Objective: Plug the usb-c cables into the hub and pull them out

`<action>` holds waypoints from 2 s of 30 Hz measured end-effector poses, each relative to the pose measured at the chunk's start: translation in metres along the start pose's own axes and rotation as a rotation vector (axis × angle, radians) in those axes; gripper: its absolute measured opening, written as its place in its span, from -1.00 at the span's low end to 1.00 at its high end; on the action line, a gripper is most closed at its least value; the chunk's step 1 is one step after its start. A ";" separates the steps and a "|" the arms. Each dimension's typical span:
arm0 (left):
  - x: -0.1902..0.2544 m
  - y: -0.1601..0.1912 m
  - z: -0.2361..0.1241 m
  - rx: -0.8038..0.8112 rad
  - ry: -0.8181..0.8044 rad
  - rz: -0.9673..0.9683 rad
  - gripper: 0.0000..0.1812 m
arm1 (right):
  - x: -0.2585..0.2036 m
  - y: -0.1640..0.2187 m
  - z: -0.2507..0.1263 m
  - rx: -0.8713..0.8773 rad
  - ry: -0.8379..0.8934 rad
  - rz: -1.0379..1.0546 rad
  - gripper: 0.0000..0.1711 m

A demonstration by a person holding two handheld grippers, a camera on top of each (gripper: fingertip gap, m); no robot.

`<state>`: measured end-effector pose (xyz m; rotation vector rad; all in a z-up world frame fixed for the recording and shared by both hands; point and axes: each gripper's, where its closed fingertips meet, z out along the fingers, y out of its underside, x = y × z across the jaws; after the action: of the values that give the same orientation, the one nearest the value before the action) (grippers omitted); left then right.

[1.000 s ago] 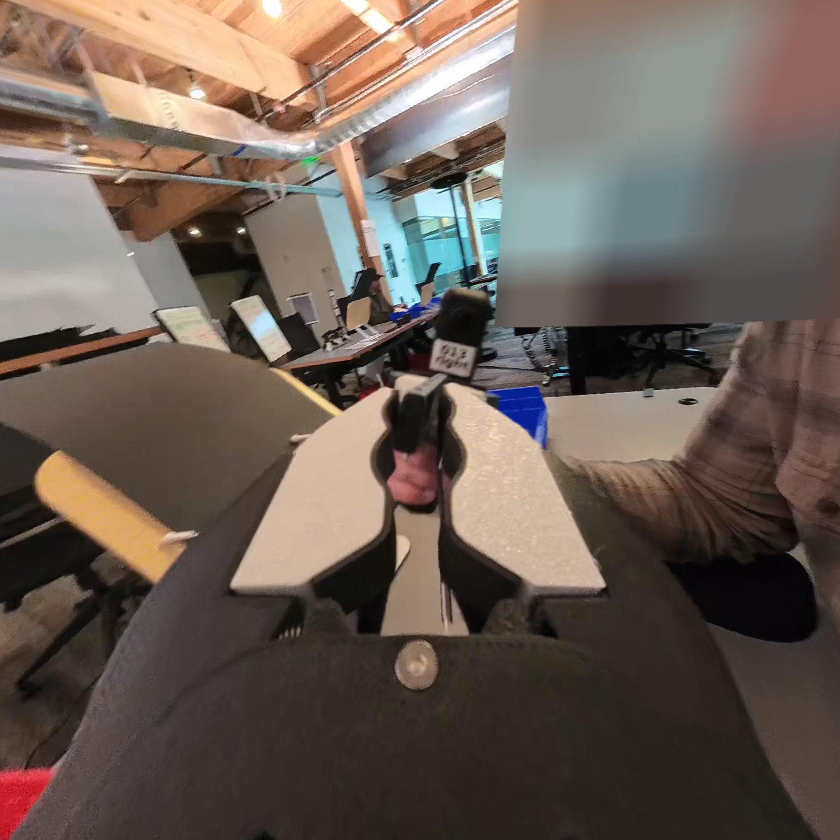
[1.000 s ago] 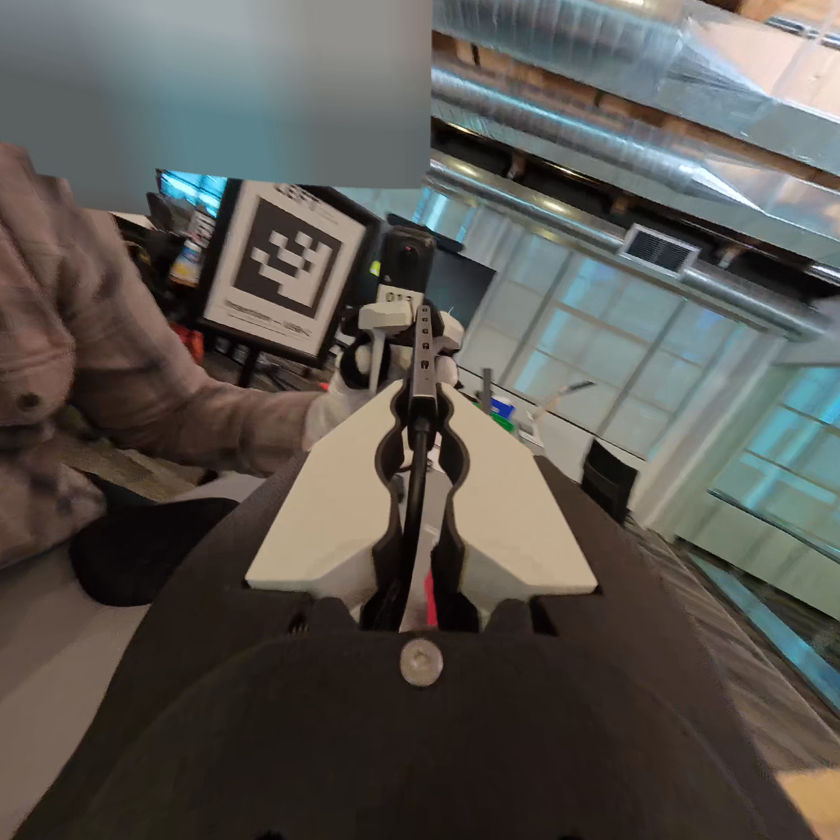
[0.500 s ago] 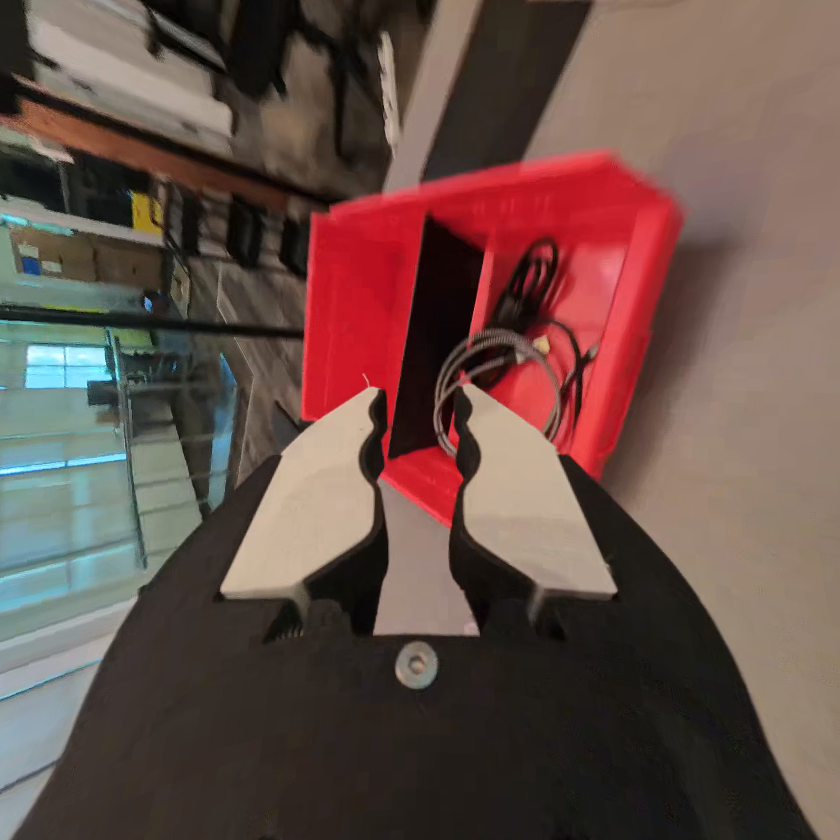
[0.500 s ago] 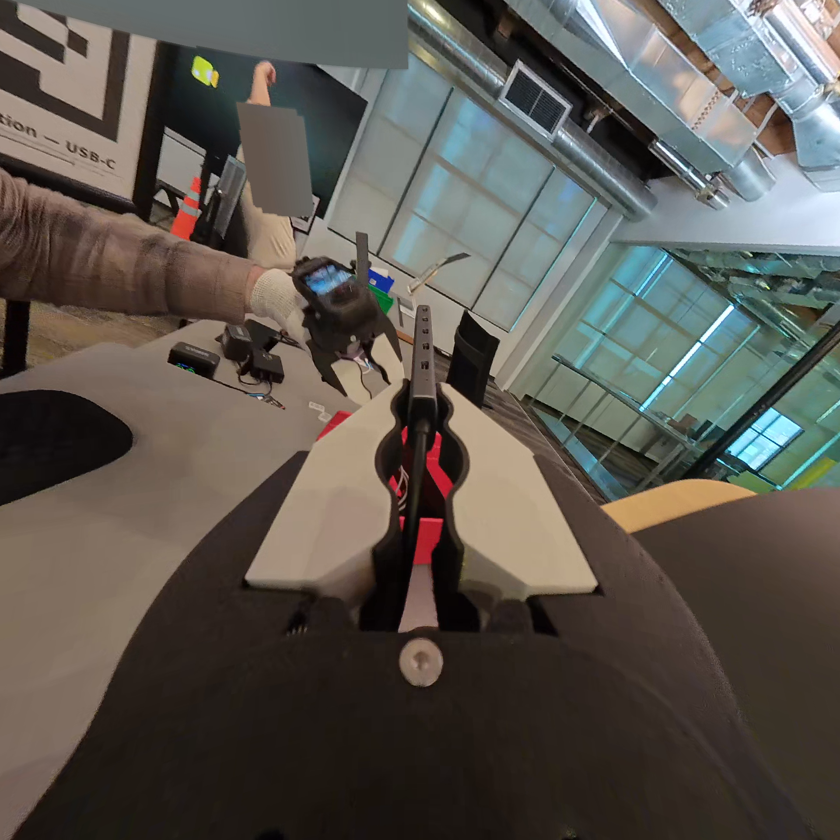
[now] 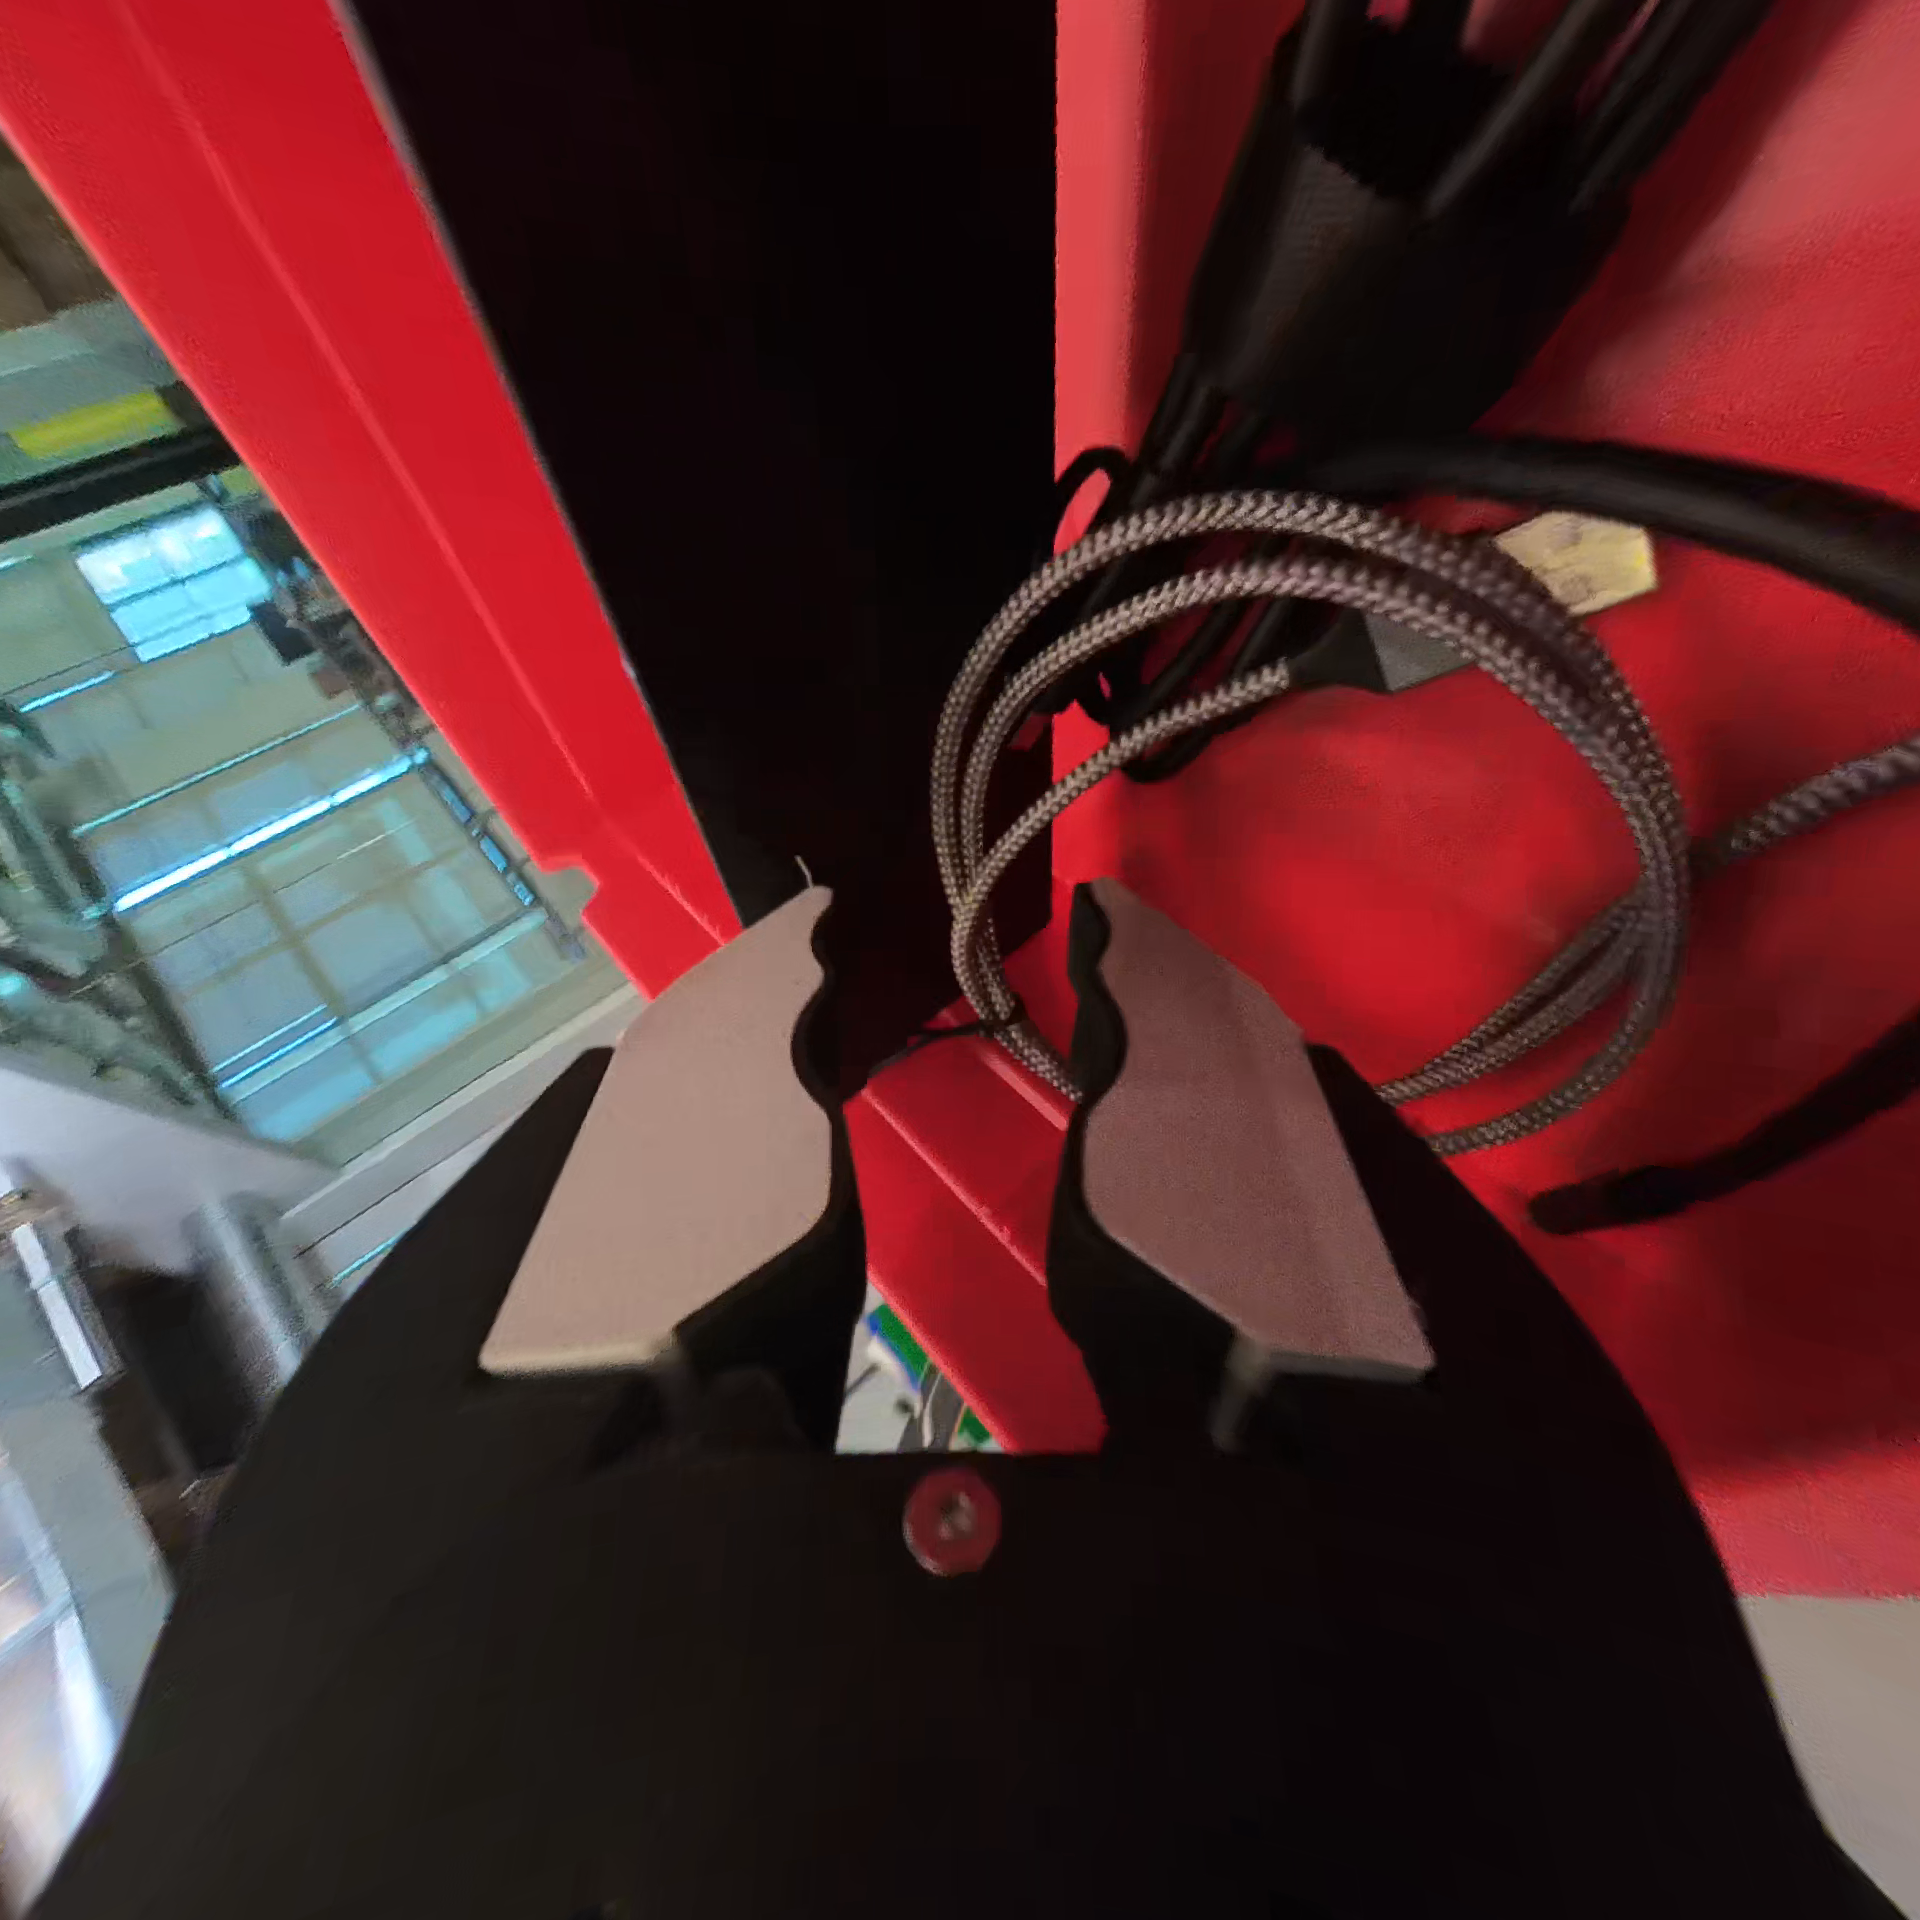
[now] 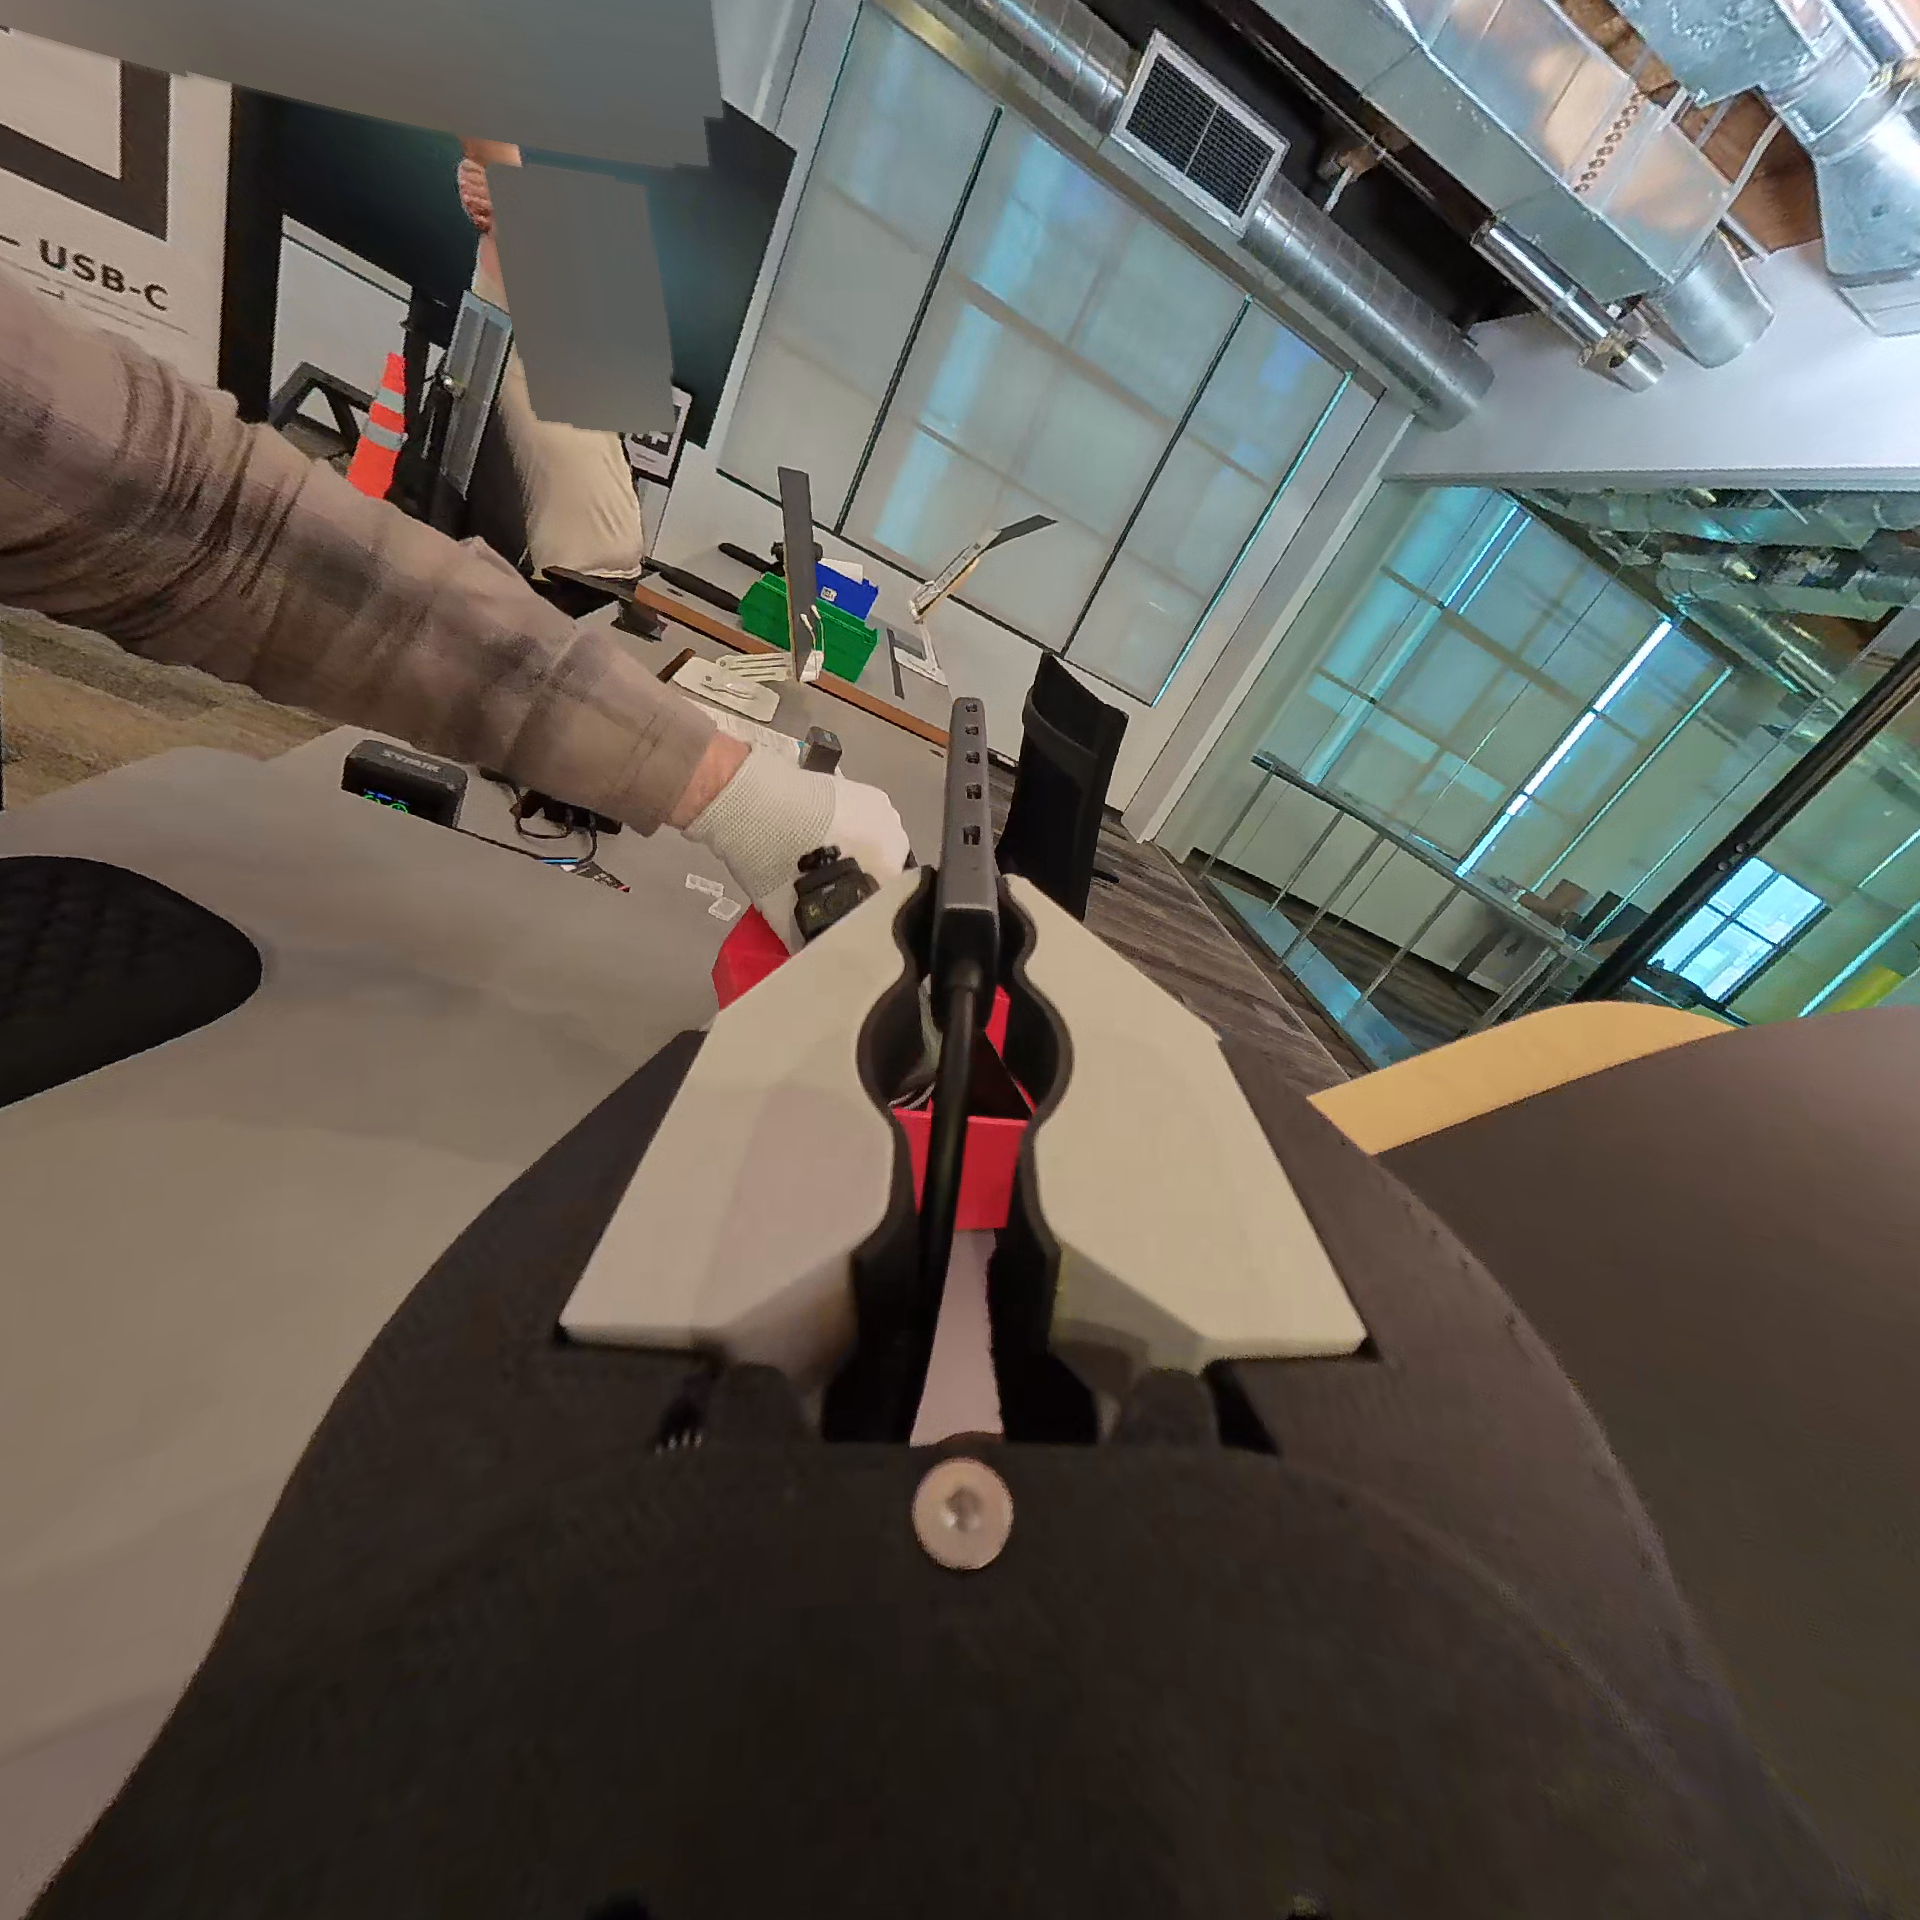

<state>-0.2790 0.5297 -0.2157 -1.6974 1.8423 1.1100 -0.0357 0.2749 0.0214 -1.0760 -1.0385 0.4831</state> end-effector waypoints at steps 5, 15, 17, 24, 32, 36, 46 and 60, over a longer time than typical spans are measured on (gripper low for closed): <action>-0.010 -0.001 0.010 -0.016 -0.116 -0.010 -0.96 | 0.003 0.004 -0.001 -0.007 0.010 0.005 -0.93; -0.055 0.016 -0.049 0.189 -0.372 -0.169 -0.96 | 0.005 0.001 -0.004 0.004 0.014 0.011 -0.93; -0.065 0.028 -0.070 0.204 -0.408 -0.200 -0.96 | 0.005 0.002 -0.004 -0.003 0.014 0.008 -0.93; -0.080 0.057 -0.154 0.293 -0.318 -0.331 -0.97 | 0.006 0.001 -0.007 -0.014 0.022 -0.004 -0.92; -0.084 0.042 -0.237 0.440 -0.236 -0.429 -0.96 | 0.009 -0.009 -0.016 0.003 0.035 -0.016 -0.93; -0.086 0.037 -0.277 0.541 -0.183 -0.543 -0.96 | 0.012 -0.012 -0.022 -0.003 0.048 -0.026 -0.93; 0.055 -0.011 -0.233 0.572 0.313 -0.853 -0.96 | 0.018 -0.005 -0.032 0.000 0.047 0.013 -0.93; 0.159 -0.024 -0.176 0.475 0.641 -0.991 -0.80 | 0.011 0.004 -0.023 -0.012 0.007 0.033 -0.93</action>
<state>-0.2468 0.2942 -0.2344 -2.3251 1.0626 -0.2701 -0.0100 0.2739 0.0211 -1.1066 -1.0196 0.4997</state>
